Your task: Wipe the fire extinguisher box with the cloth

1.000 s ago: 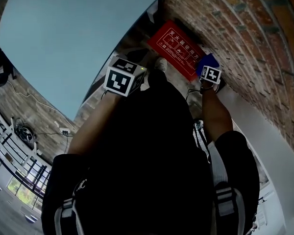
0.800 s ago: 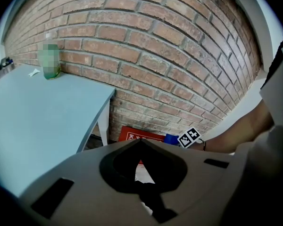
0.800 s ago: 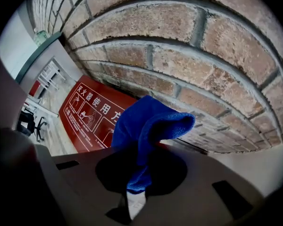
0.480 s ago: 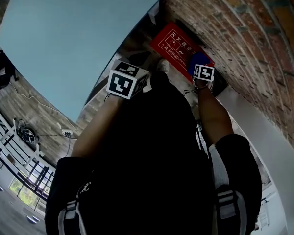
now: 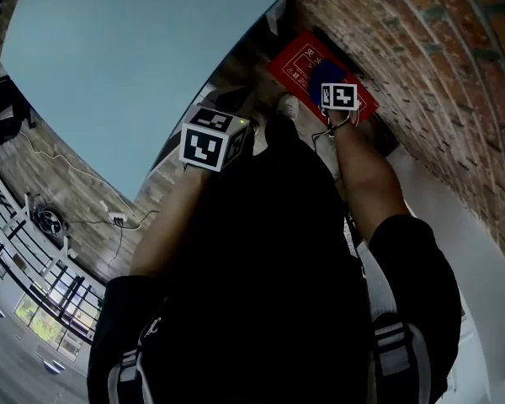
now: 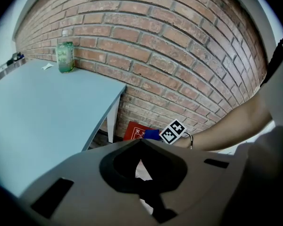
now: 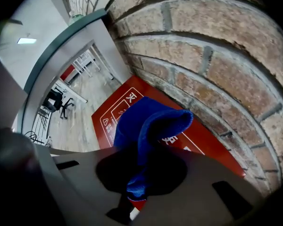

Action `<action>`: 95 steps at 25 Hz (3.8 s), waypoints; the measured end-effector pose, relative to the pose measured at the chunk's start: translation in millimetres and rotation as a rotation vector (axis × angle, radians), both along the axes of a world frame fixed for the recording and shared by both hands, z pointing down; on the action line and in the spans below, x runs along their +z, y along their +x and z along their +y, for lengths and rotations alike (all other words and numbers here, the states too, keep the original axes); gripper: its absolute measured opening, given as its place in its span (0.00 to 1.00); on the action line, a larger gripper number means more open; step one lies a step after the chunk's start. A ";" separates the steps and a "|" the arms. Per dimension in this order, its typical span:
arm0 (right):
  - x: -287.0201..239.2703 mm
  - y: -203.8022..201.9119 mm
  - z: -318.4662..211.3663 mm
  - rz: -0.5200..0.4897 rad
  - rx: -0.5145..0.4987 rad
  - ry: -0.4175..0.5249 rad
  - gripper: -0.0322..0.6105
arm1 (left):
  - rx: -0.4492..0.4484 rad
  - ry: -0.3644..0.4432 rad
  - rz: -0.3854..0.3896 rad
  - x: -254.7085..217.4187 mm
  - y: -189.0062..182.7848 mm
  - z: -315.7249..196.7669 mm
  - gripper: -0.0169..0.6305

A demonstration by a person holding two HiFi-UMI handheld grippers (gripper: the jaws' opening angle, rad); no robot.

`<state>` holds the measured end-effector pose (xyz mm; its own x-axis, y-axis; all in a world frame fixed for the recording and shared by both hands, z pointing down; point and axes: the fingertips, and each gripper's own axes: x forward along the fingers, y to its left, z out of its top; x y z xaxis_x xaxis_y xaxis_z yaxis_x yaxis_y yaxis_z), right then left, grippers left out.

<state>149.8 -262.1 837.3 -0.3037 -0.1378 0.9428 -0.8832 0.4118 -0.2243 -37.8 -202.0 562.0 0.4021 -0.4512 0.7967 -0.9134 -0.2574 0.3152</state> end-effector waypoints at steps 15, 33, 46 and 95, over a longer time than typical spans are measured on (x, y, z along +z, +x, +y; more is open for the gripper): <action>-1.1 -107.9 -42.4 -0.055 -0.195 0.025 0.11 | -0.142 -0.048 -0.024 11.1 -36.1 53.7 0.02; -4.4 -30.5 15.4 -0.068 0.102 0.041 0.11 | 0.130 -0.087 0.025 29.1 -12.6 59.5 0.02; -6.7 104.9 91.9 0.040 0.459 0.070 0.11 | 0.394 -0.084 0.014 30.9 14.9 79.9 0.02; -8.7 -187.6 18.4 -0.178 0.050 0.165 0.11 | 0.159 -0.091 -0.053 26.5 -101.4 130.4 0.02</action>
